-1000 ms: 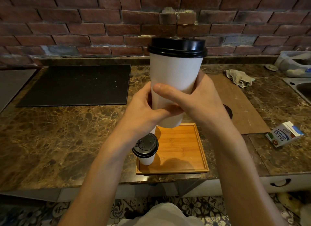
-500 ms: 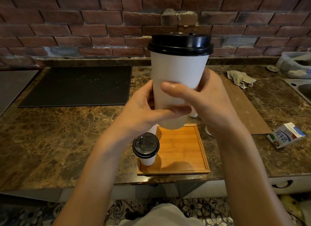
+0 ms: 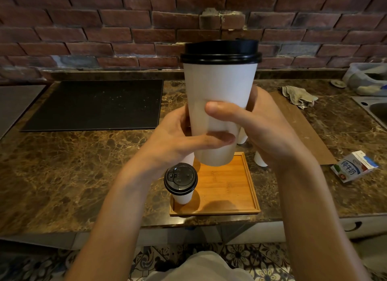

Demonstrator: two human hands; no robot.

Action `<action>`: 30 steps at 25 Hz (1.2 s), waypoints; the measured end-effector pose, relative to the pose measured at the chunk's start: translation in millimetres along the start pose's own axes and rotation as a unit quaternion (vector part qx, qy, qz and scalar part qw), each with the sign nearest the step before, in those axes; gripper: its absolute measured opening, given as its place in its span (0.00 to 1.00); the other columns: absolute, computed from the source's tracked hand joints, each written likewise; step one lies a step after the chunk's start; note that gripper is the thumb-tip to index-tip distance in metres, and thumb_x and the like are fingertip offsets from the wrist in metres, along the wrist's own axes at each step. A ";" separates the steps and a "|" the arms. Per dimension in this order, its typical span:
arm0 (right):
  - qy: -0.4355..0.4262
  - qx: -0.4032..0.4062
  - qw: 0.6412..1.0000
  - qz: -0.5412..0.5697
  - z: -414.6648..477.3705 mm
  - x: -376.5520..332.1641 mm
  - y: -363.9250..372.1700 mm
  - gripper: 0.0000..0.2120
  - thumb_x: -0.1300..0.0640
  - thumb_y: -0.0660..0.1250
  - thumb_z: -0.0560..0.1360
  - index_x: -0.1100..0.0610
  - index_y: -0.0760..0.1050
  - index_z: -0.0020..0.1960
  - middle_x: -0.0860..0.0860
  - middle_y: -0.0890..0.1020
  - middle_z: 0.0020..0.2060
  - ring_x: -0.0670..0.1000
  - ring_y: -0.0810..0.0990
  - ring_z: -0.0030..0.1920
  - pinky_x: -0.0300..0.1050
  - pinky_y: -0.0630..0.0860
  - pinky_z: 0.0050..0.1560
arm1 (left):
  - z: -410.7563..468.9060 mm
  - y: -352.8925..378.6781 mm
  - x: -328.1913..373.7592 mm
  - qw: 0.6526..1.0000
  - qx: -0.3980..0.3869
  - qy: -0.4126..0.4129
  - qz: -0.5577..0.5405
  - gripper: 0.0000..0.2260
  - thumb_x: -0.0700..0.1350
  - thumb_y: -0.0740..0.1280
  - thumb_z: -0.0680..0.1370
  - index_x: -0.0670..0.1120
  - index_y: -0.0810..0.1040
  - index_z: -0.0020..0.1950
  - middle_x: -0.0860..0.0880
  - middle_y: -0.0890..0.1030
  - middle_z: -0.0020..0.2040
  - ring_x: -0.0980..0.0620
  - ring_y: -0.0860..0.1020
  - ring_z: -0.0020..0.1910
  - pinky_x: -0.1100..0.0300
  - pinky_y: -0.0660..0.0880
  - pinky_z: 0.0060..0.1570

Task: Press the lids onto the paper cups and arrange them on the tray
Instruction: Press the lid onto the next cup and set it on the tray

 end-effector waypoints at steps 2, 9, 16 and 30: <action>-0.002 0.014 1.000 -0.019 2.4 -1.5 -0.2 0.22 0.48 0.75 0.65 0.47 0.74 0.56 0.46 0.82 0.47 0.43 0.83 0.49 0.34 0.79 0.42 | 1.0 -4.1 -0.5 1.000 0.027 0.000 0.012 0.25 0.49 0.76 0.62 0.51 0.75 0.58 0.57 0.83 0.48 0.57 0.81 0.51 0.68 0.77 0.44; 0.019 0.106 0.989 -0.102 6.7 6.2 -4.7 0.31 0.44 0.77 0.67 0.50 0.68 0.65 0.43 0.78 0.51 0.43 0.80 0.50 0.39 0.81 0.45 | 4.1 -12.6 -4.7 0.992 0.107 -0.010 0.070 0.23 0.55 0.76 0.60 0.58 0.74 0.52 0.63 0.82 0.43 0.65 0.80 0.46 0.74 0.75 0.37; 0.018 0.159 0.980 -0.120 5.1 9.4 -4.5 0.33 0.44 0.77 0.66 0.52 0.69 0.66 0.45 0.78 0.53 0.44 0.79 0.52 0.45 0.82 0.49 | 6.0 -17.9 -13.2 0.987 0.126 -0.021 0.101 0.21 0.47 0.77 0.65 0.59 0.73 0.53 0.58 0.80 0.47 0.66 0.80 0.46 0.75 0.75 0.38; -0.021 0.061 0.998 -0.026 6.6 5.7 -5.1 0.25 0.48 0.77 0.63 0.46 0.73 0.58 0.45 0.81 0.50 0.42 0.82 0.51 0.36 0.80 0.44 | 4.8 -8.1 1.1 0.998 0.043 0.006 0.036 0.23 0.47 0.76 0.65 0.52 0.76 0.59 0.57 0.83 0.49 0.59 0.82 0.50 0.70 0.76 0.43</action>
Point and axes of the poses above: each hand's wrist, its own z-axis towards the middle knuckle, its own y-axis out of the palm, x = y × z, the point moved 8 cm from there along z, towards the middle knuckle
